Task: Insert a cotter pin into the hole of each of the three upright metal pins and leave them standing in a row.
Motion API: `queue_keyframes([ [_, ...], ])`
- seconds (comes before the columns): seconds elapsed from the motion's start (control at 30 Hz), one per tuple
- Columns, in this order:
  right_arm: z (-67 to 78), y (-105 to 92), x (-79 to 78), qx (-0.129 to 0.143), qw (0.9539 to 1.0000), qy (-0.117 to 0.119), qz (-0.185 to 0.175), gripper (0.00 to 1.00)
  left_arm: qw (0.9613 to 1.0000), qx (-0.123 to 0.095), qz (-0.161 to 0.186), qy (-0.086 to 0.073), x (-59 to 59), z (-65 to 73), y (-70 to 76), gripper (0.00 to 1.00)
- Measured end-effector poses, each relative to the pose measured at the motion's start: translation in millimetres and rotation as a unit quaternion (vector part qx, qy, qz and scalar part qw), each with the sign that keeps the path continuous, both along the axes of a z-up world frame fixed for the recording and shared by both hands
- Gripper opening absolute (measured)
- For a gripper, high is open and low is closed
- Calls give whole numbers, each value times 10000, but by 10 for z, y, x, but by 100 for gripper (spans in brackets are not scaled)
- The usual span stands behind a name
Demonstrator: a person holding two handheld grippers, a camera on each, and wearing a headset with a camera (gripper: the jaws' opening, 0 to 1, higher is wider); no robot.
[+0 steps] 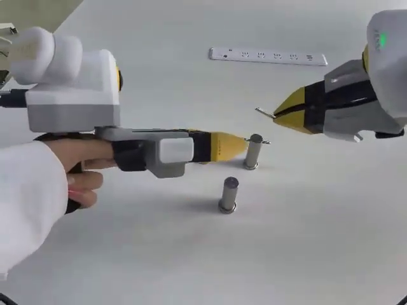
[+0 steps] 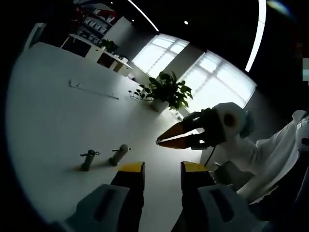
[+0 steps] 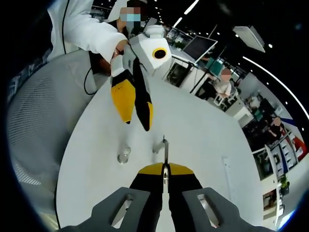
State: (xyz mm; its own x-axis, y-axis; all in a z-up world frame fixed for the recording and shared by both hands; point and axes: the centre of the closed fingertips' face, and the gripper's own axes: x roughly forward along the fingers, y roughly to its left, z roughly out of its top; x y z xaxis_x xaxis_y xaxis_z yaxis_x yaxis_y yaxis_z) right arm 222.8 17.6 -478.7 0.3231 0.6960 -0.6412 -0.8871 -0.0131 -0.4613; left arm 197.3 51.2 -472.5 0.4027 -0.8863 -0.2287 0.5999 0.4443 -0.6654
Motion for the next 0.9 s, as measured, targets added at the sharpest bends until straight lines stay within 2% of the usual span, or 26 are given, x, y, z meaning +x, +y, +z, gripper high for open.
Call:
queue_keyframes([
  [0.03,1,34,-57,33,10000,17,36,0,10000,-39,14,85,24,2,-9,26],
  [0.23,-31,94,-167,-46,9999,-50,147,0,9998,109,-30,191,57,-45,-41,23],
  [0.4,-125,138,-199,-80,9997,-29,212,0,9987,-66,133,489,95,-106,-101,18],
  [0.7,-159,128,-226,-144,9997,-21,217,0,9982,-2,131,578,93,-176,-205,7],
  [0.9,-149,127,-219,-163,9996,-42,221,0,9984,64,93,555,87,-179,-230,1],
])
